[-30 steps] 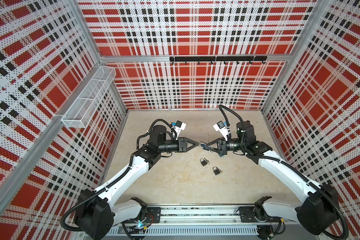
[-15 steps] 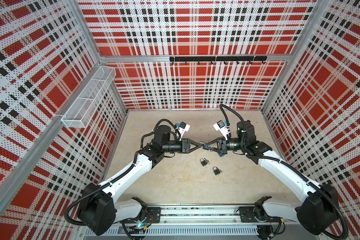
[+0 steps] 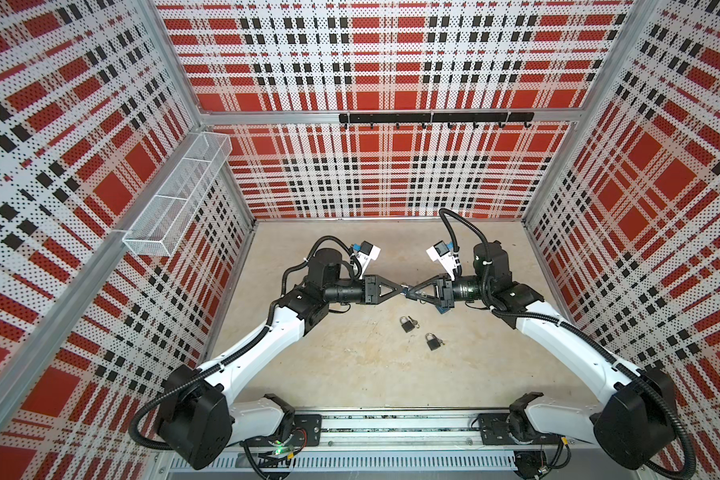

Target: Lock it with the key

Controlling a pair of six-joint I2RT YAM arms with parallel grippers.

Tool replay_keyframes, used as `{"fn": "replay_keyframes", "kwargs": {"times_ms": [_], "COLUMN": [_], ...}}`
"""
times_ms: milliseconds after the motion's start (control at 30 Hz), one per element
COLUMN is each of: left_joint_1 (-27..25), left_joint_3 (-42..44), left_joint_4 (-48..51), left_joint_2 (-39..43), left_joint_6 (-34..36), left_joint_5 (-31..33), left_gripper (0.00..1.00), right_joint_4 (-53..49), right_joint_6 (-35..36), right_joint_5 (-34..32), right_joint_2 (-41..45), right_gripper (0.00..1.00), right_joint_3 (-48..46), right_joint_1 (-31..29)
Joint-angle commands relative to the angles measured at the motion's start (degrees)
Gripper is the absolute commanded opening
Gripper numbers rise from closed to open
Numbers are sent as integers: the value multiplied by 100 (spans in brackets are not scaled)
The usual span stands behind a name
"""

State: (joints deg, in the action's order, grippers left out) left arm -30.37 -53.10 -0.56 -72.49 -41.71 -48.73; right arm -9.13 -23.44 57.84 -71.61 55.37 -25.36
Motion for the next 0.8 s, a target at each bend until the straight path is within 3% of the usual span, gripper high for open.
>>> {"fn": "replay_keyframes", "kwargs": {"times_ms": [0, 467, 767], "left_joint_1": [-28, -46, -95], "left_joint_3": [-201, -157, -115], "left_joint_4": [-152, -173, -212], "left_joint_2": [-40, -130, -170], "left_joint_6": [56, 49, 85], "left_joint_5": [30, 13, 115], "left_gripper": [25, 0, 0], "right_joint_4": [299, 387, 1014], "right_joint_6": [53, -59, -656], "right_joint_5": [131, 261, 629], "right_joint_2": [-63, -81, -27], "right_gripper": [0, 0, 0], "right_joint_3": [-38, -72, -243], "right_joint_1": [6, -4, -36]}}
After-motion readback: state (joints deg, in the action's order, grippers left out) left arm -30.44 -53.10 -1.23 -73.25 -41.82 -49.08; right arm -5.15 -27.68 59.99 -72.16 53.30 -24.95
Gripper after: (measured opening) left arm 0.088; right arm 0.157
